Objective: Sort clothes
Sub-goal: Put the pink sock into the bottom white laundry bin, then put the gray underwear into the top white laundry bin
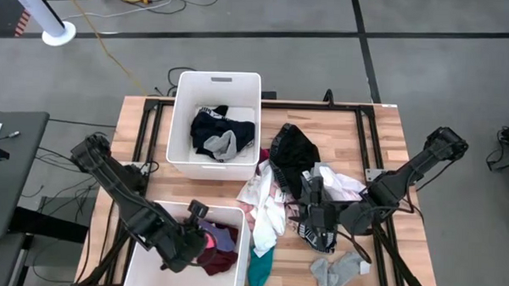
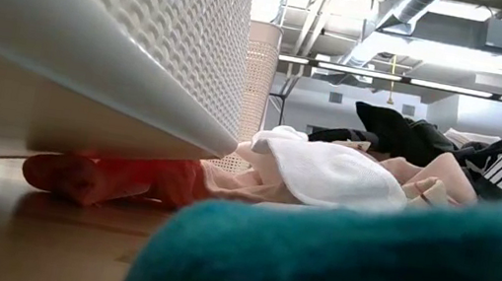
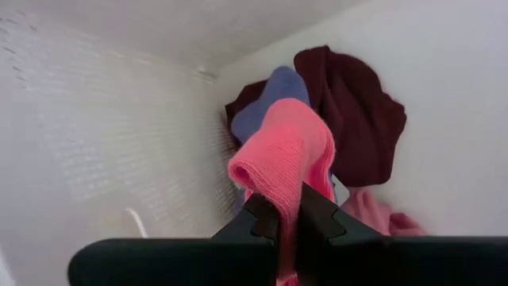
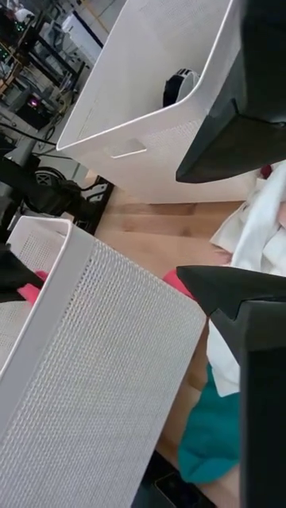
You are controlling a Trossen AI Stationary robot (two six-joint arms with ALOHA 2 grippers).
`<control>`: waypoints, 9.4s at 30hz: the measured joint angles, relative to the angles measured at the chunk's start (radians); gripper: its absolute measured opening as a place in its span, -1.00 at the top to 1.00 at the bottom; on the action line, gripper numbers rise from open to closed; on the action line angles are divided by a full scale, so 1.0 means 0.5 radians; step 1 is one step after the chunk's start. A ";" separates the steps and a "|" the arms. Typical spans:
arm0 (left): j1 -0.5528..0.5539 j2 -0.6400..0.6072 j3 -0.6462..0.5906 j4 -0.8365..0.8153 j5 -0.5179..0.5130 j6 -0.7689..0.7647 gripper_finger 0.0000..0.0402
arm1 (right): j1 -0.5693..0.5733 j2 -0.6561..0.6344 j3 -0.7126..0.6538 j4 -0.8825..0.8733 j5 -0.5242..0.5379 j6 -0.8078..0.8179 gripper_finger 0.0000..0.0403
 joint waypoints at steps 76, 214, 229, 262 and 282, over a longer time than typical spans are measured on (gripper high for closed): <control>-0.068 -0.353 -0.274 0.739 0.070 0.257 0.28 | 0.004 0.030 -0.655 -1.136 -0.366 1.976 0.48; 0.957 -0.243 -0.270 2.301 0.587 0.736 -0.58 | -0.016 0.029 0.996 0.219 -0.107 -1.345 1.00; 1.074 0.040 -0.273 2.657 1.212 0.680 -0.58 | -0.258 0.127 0.996 0.286 -0.432 -1.352 1.00; 1.038 -0.162 -0.273 2.435 1.185 0.962 0.98 | -0.208 0.149 0.995 -0.482 -0.184 -0.614 0.87; 1.070 -0.419 -0.152 2.317 1.053 1.149 0.99 | -0.109 0.159 0.761 -0.809 -0.154 0.010 -0.05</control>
